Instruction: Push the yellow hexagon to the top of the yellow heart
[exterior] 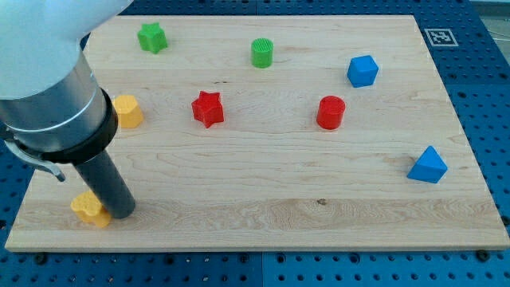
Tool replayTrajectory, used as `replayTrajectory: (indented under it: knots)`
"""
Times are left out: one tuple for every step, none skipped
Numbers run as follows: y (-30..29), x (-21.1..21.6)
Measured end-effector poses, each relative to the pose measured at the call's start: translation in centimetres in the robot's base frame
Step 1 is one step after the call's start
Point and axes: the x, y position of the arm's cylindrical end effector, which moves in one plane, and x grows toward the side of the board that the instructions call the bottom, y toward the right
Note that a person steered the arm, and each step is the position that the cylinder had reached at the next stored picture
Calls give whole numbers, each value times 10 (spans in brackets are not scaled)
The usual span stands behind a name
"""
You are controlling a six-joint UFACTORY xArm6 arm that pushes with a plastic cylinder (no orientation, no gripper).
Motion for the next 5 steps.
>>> replayTrajectory:
  knots:
    - [7, -23]
    - [6, -33]
    - [-9, -44]
    - [-30, -60]
    - [-43, -76]
